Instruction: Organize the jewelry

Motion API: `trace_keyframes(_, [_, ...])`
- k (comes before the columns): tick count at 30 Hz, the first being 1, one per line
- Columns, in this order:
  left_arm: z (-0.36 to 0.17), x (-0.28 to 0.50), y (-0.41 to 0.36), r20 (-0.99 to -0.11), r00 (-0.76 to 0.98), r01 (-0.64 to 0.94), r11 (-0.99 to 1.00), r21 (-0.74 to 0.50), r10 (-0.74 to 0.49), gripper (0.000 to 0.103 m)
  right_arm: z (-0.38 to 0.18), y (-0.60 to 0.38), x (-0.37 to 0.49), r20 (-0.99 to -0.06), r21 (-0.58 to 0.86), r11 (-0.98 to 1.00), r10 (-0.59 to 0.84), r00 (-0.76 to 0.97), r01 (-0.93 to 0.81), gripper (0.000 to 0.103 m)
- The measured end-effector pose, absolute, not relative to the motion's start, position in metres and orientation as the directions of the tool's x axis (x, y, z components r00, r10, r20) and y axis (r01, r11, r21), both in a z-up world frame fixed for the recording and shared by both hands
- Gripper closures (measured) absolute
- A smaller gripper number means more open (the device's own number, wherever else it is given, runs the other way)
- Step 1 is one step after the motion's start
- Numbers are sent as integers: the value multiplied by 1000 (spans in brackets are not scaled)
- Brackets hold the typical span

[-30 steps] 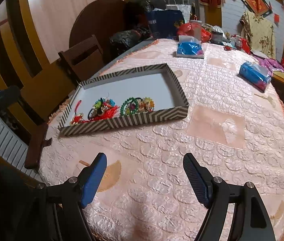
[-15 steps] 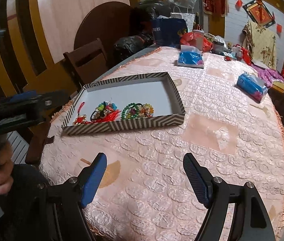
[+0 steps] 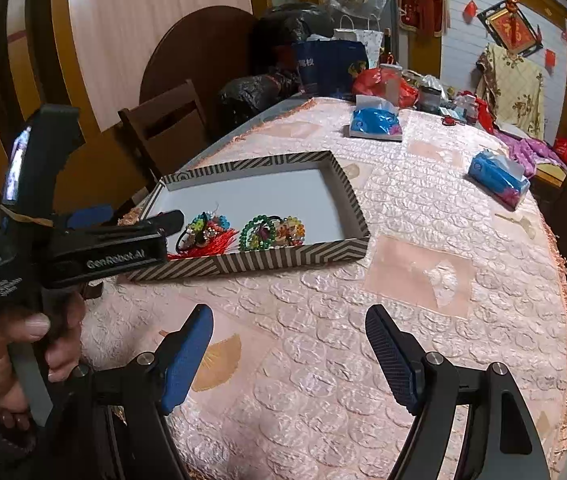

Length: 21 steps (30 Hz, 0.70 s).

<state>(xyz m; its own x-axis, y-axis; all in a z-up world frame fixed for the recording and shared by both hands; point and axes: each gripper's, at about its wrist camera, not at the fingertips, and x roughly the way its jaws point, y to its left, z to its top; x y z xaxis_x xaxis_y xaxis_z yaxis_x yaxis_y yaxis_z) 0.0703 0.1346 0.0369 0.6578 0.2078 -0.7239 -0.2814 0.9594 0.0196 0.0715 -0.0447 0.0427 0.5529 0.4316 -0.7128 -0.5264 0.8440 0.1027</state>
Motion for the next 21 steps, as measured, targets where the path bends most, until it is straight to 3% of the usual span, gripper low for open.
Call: trace_keyframes(21, [32, 66, 143, -751, 632, -300, 954, -7, 193, 1, 26, -20, 74, -737, 90, 831, 427, 525, -549, 27])
